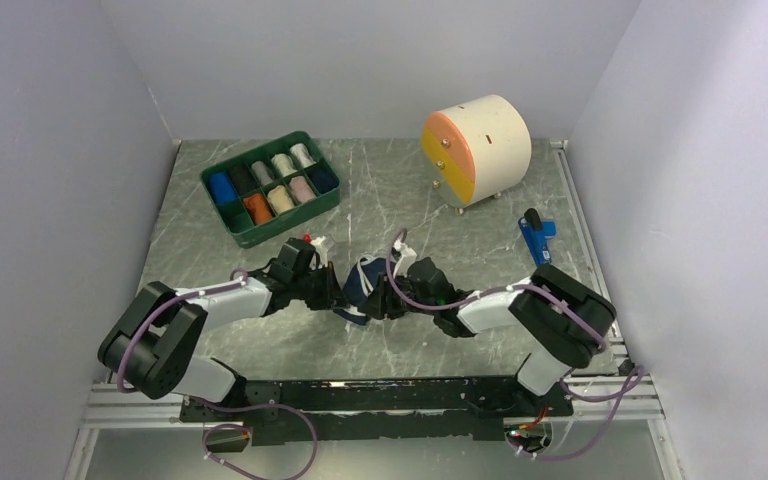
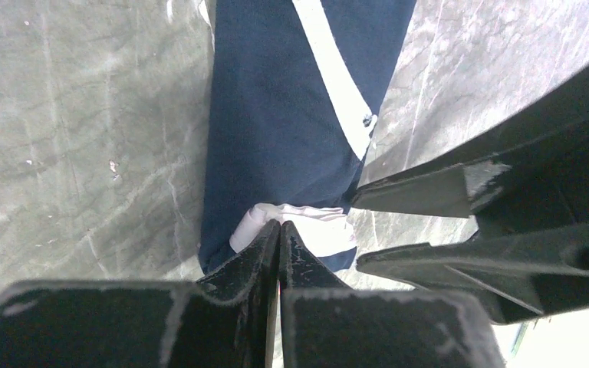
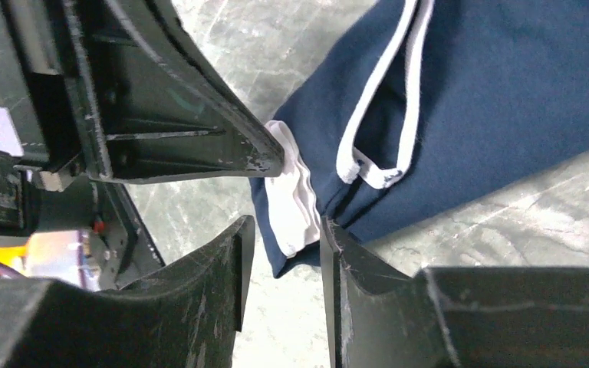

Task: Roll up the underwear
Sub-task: Roll the underwear to the center of the board.

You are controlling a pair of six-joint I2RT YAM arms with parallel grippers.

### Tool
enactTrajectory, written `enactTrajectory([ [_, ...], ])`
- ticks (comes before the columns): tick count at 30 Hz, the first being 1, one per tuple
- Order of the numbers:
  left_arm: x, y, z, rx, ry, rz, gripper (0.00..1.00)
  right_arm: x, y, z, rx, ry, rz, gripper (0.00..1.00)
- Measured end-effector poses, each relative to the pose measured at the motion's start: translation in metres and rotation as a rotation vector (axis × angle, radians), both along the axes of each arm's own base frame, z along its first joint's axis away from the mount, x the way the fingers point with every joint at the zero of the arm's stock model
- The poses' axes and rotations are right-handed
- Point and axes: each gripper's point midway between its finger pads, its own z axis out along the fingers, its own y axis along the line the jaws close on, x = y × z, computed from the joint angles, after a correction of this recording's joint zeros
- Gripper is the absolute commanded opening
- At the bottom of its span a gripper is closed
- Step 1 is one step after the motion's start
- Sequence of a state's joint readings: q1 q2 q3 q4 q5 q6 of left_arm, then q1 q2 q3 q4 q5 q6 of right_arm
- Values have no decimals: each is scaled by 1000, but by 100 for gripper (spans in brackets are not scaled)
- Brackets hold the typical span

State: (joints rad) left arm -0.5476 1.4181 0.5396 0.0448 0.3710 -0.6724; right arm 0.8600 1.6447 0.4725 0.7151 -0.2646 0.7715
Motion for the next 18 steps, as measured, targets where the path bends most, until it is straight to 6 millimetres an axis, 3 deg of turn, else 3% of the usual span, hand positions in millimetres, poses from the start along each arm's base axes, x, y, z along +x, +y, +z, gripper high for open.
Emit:
enactTrajectory([
  [6,3,-1,0,3,1,2,8,0,2,21,-104,-239,96,40],
  [10,5,-3,-1,6,3,-1,7,-17,12,31,-165,-482,247,42],
  [14,8,-4,-1,9,6,0,7,-36,21,28,-247,-722,421,43],
  [18,9,-5,-3,13,13,0,7,-35,20,19,-363,-927,543,42],
])
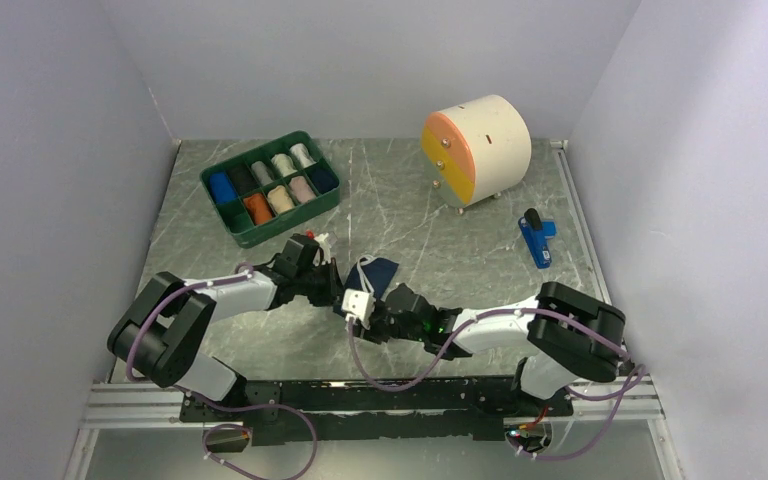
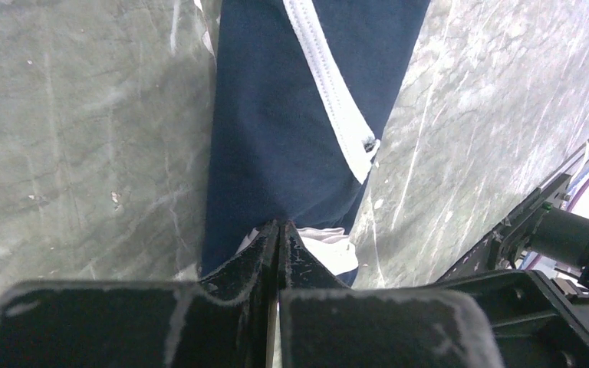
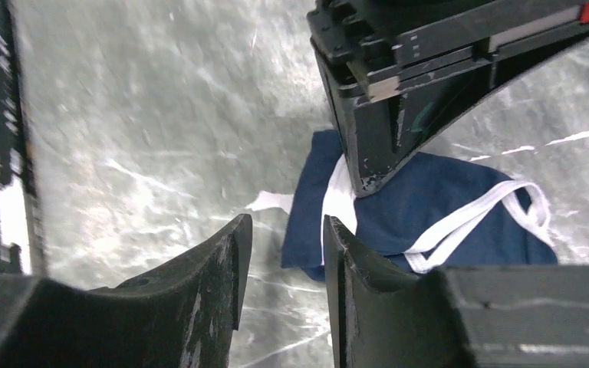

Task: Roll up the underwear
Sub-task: Roll the underwear to the center of the board.

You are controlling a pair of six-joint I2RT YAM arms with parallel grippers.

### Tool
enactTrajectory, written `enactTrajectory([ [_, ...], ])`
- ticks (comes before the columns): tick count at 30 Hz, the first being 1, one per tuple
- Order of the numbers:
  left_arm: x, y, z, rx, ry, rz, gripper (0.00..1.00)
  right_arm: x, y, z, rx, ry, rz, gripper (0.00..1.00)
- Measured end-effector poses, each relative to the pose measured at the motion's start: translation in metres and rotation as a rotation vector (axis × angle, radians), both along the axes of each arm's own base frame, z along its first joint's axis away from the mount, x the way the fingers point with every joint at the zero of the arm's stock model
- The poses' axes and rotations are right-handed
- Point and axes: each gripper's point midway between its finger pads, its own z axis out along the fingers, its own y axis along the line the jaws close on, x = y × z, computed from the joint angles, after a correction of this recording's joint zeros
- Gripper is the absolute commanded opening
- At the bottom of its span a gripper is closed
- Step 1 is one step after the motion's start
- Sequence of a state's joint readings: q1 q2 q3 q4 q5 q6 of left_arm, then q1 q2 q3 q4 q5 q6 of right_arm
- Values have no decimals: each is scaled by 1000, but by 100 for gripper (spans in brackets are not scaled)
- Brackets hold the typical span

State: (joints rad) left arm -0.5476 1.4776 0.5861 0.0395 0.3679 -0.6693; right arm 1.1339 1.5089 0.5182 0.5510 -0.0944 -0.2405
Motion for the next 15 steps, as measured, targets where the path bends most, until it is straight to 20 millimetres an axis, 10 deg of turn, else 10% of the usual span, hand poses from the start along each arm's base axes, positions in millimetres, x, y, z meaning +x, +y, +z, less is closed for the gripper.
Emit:
enactTrajectory([
  [15,0,0,-2,3,5,-1,6,9,1,-35,-222,-309,154,40],
])
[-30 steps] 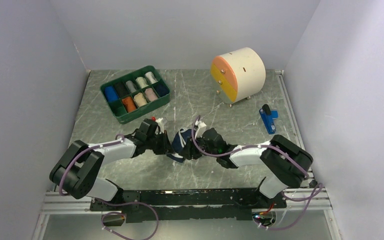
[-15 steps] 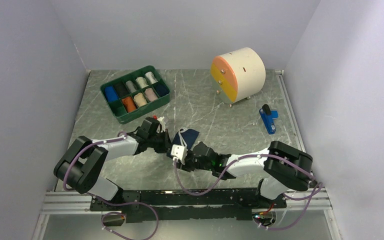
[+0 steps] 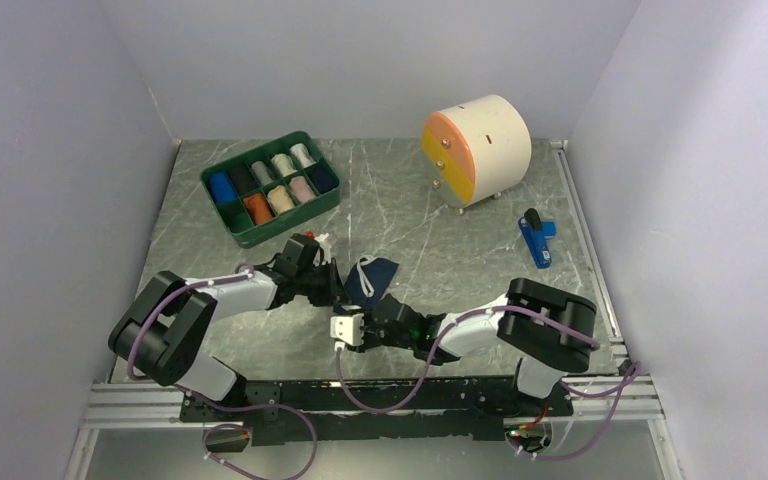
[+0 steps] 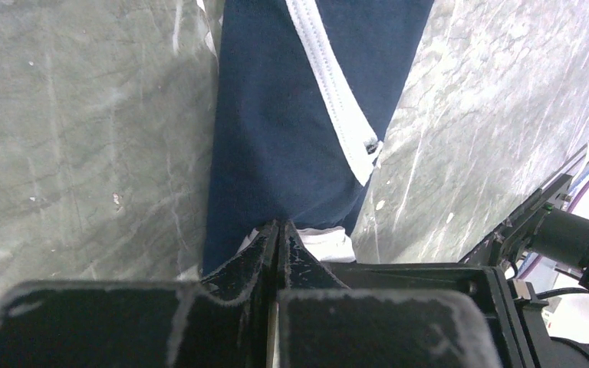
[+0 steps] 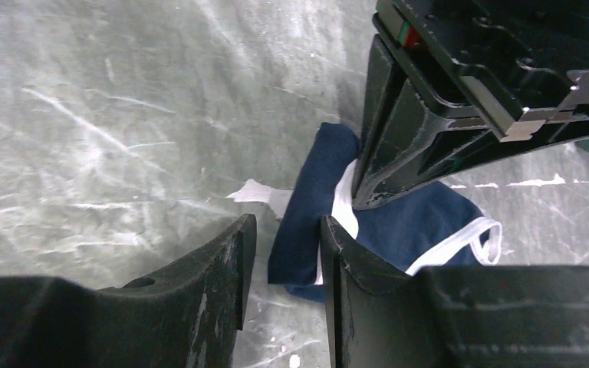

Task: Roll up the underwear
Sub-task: Roll the underwear to the center of the board.

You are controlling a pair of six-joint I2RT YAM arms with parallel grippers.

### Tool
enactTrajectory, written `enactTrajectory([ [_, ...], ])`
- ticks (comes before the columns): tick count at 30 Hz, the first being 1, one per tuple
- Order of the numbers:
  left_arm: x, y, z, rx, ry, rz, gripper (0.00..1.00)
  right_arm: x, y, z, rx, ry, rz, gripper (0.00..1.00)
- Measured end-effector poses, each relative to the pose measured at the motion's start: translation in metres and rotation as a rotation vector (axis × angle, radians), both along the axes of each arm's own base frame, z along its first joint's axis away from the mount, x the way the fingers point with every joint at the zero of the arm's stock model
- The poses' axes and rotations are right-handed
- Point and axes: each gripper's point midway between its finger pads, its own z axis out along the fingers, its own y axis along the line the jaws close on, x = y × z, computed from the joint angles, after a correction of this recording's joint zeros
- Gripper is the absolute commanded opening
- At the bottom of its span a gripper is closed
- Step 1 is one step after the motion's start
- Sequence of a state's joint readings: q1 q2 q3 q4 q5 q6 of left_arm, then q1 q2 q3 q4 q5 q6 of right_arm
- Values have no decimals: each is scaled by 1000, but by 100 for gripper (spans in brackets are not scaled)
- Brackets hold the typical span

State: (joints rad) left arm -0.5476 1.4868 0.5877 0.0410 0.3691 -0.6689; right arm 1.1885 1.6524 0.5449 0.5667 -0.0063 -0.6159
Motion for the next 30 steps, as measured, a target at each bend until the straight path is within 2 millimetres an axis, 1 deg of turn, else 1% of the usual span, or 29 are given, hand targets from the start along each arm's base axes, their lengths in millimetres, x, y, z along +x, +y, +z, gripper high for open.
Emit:
enactTrajectory([
  [5,0,0,0,0,0,0,6,12,-2,-1,-16,-68,-41,36],
  [8,1,0,0,0,0,0,6,18,-5,-1,-25,-92,-68,32],
  [10,2,-1,1,1,0,0,6,21,-7,-2,-34,-105,-89,24],
  [12,3,-2,1,1,0,0,6,24,-9,-3,-37,-112,-106,11],
  [14,4,-2,1,1,1,1,10,24,-10,-4,-37,-112,-112,3],
  [15,4,-1,1,2,2,2,14,24,-10,-4,-32,-104,-119,1],
  [17,5,-1,1,-3,8,9,27,23,-9,-4,-25,-94,-123,0],
  [18,5,-1,2,-9,12,11,35,22,-9,-4,-17,-83,-127,0],
  [20,7,1,5,-31,26,30,46,20,-7,-3,5,-53,-138,0],
  [22,13,5,13,-63,37,68,55,19,-5,-3,30,-17,-151,0],
  [24,21,14,24,-92,22,119,61,16,-2,-3,62,30,-163,0],
  [26,27,25,39,-120,-10,174,65,13,1,-2,93,73,-171,0],
  [28,27,33,54,-137,-42,205,66,8,4,-1,127,118,-172,0],
  [30,24,35,65,-149,-69,206,66,4,6,-1,157,155,-176,0],
])
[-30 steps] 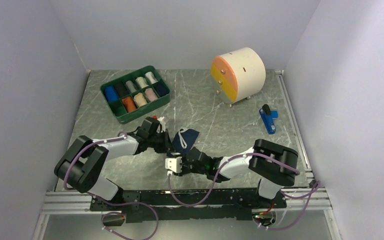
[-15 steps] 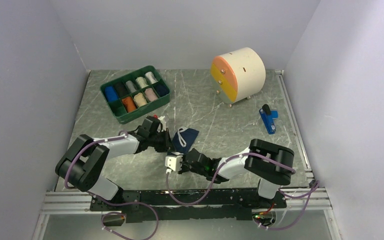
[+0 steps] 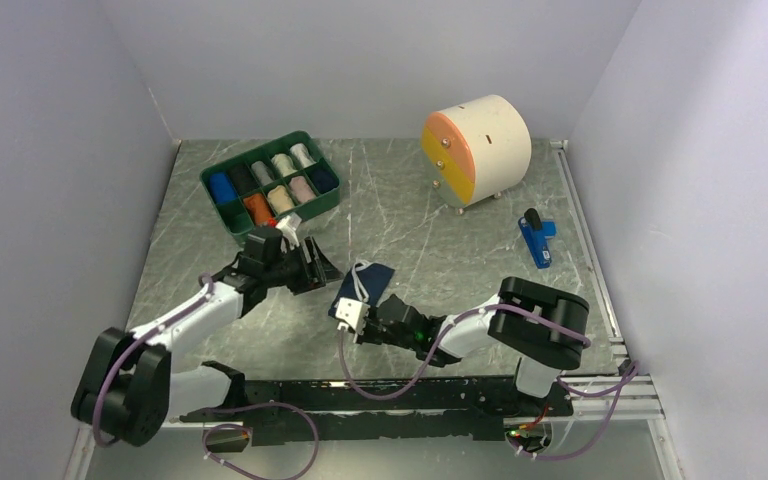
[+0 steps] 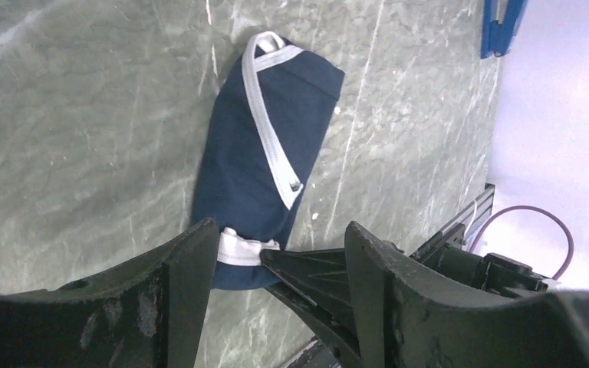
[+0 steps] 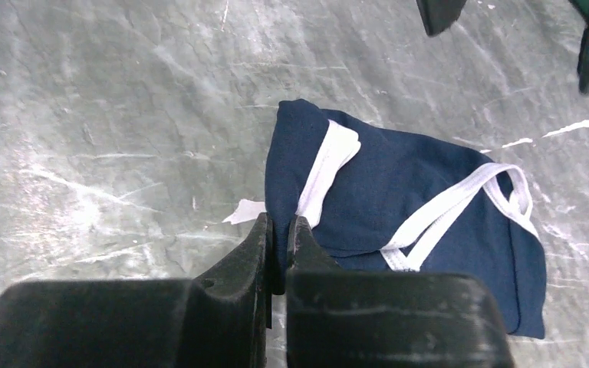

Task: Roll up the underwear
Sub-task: Roll the underwear to the center of the board.

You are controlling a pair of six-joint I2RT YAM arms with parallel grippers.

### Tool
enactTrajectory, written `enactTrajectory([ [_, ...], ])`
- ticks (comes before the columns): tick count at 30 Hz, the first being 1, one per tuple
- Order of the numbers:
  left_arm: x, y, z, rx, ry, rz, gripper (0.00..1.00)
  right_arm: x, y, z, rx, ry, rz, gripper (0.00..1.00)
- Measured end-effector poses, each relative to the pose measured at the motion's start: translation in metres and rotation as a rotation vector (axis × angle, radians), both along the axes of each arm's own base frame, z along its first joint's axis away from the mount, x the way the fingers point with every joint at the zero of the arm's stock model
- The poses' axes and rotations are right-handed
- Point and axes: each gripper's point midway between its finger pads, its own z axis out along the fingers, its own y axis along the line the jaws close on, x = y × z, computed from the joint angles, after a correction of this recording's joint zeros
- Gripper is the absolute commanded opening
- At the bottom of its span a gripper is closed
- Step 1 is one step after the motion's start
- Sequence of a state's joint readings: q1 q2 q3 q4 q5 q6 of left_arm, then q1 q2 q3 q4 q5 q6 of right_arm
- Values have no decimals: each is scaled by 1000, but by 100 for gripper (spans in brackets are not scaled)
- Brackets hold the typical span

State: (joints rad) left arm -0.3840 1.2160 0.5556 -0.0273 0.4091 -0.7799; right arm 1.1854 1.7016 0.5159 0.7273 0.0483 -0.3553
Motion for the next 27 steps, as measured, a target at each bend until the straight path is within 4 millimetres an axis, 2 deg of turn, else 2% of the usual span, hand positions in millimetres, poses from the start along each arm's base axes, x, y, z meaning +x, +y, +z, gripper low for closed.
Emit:
enactTrajectory([
  [3,-8,4,8,-4,-24,6,67,-4,1,0,37,38,-10,0],
  [5,-17,9,5,3,-19,11,67,-7,2,1,60,62,-11,0],
  [10,-50,22,-22,14,44,24,71,-15,6,2,117,141,-12,0],
  [15,-73,28,-44,-4,114,48,74,-18,10,3,175,242,-18,0],
  [21,-74,27,-45,-19,137,68,73,-19,10,3,224,320,-35,0],
  [25,-70,25,-49,-35,167,92,65,-21,12,3,237,344,-30,0],
  [27,-69,23,-54,-38,188,100,55,-22,13,3,241,350,-32,0],
])
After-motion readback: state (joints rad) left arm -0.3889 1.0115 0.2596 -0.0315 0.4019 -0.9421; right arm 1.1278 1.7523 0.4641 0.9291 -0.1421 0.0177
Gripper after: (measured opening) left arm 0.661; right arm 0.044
